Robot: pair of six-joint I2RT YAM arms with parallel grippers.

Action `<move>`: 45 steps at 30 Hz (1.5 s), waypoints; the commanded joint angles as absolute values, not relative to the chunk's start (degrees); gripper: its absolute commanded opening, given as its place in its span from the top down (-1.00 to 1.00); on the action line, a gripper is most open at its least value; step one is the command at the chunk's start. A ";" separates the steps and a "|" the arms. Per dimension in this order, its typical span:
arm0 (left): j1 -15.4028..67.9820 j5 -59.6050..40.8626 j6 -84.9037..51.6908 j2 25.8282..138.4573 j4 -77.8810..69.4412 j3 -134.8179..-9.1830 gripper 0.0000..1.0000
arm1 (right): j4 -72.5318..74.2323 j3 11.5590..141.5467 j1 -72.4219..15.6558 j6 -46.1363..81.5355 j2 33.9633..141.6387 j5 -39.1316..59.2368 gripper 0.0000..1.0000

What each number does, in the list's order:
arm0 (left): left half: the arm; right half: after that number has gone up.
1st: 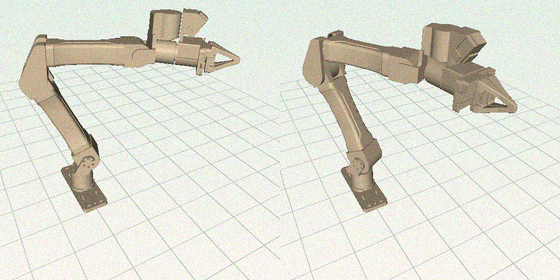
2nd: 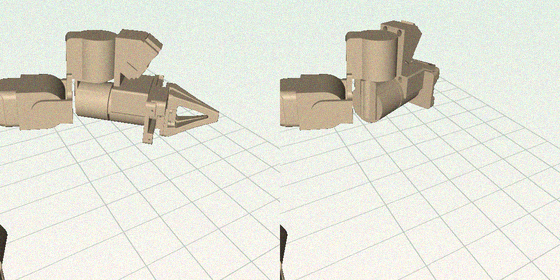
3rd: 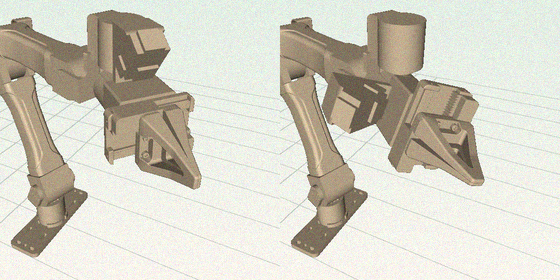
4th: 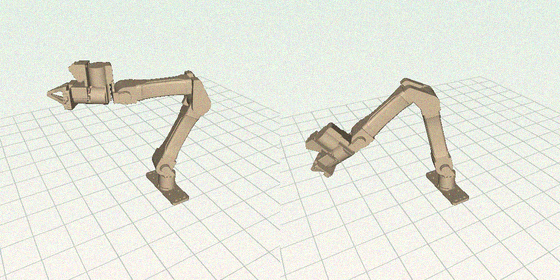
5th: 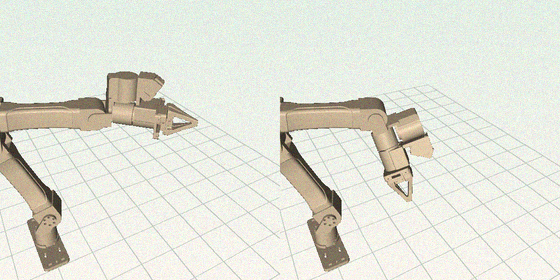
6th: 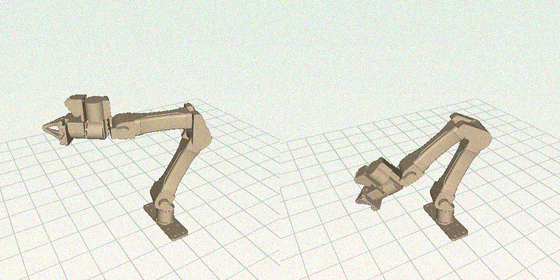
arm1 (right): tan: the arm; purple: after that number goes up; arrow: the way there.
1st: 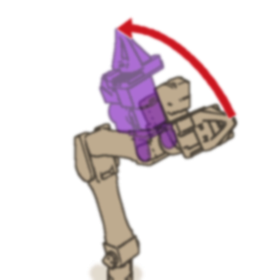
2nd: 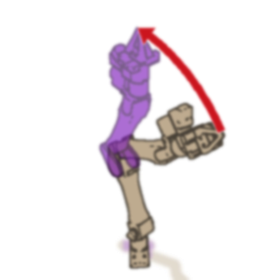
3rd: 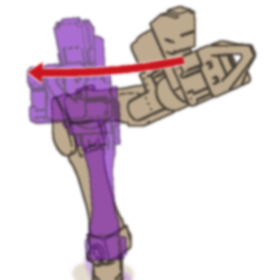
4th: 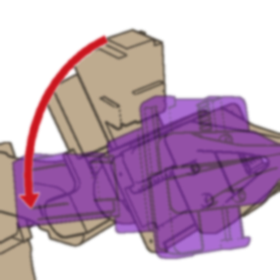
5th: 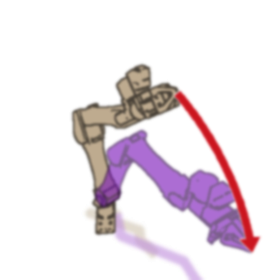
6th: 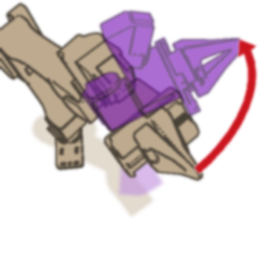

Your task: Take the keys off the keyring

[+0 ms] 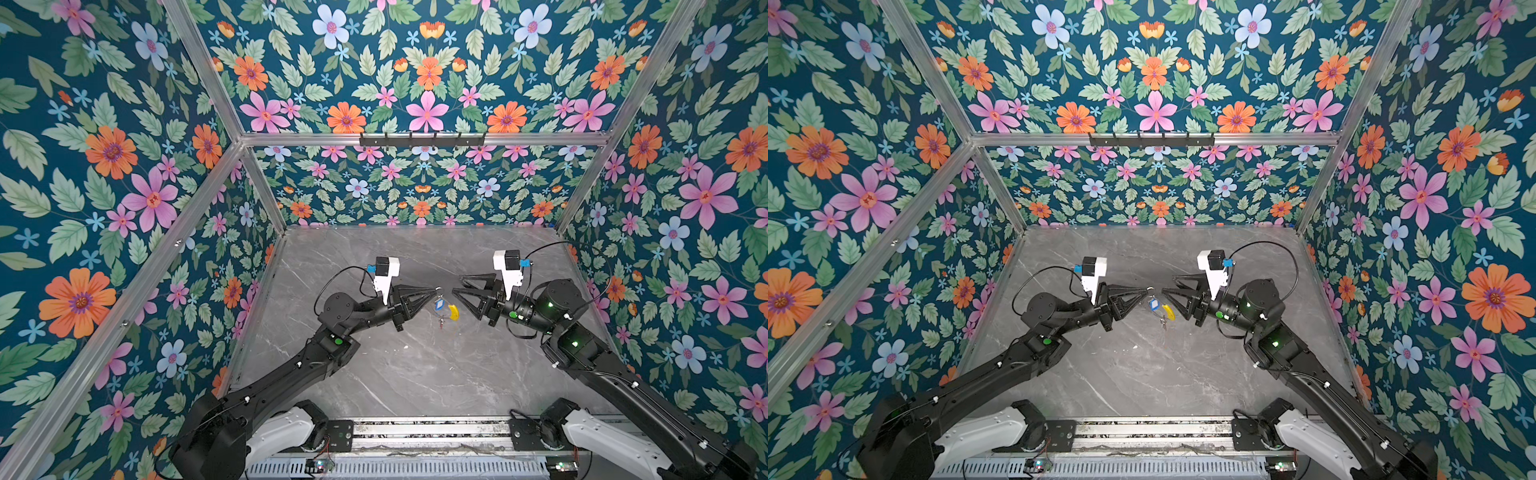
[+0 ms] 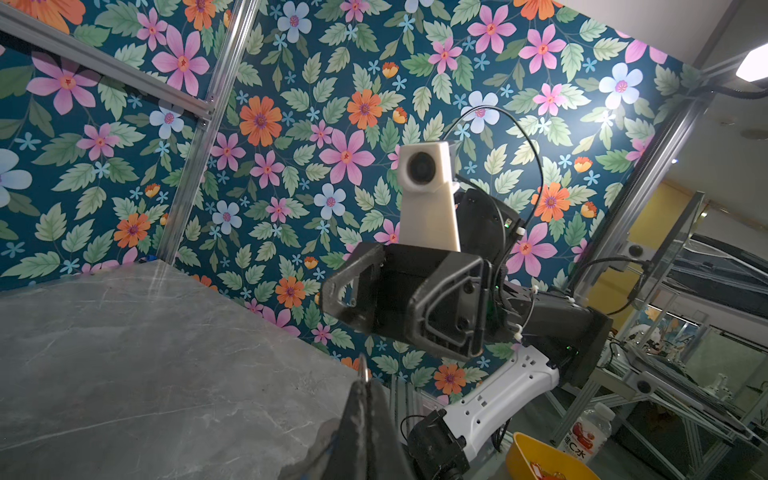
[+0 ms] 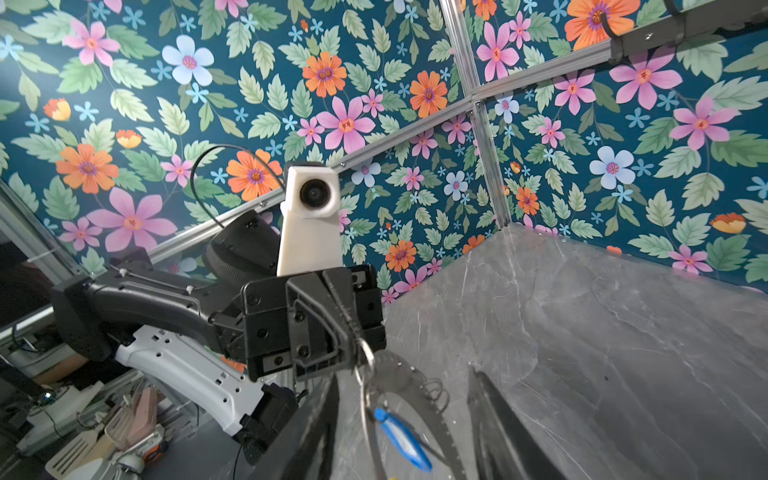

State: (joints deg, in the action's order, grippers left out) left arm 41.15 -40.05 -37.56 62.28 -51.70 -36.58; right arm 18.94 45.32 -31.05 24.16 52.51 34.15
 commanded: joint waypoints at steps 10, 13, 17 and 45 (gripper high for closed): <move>41.05 -40.78 -36.87 62.05 -59.73 -35.84 1.00 | 32.66 47.72 -28.74 34.32 60.46 55.20 0.29; 41.10 -41.02 -37.50 62.23 -61.20 -35.63 1.00 | 32.05 47.24 -29.11 34.04 60.30 55.56 0.37; 41.05 -41.12 -37.96 62.93 -62.26 -35.69 1.00 | 30.69 47.37 -30.42 32.84 60.21 55.72 0.29; 40.93 -39.99 -37.58 61.90 -59.02 -33.77 1.00 | 24.10 50.30 -31.77 29.34 61.65 53.40 1.00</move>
State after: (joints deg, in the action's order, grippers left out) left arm 41.06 -39.90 -38.63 62.35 -60.47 -33.36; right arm 25.61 49.34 -31.81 30.87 62.35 53.76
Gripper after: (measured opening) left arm 0.050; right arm 0.050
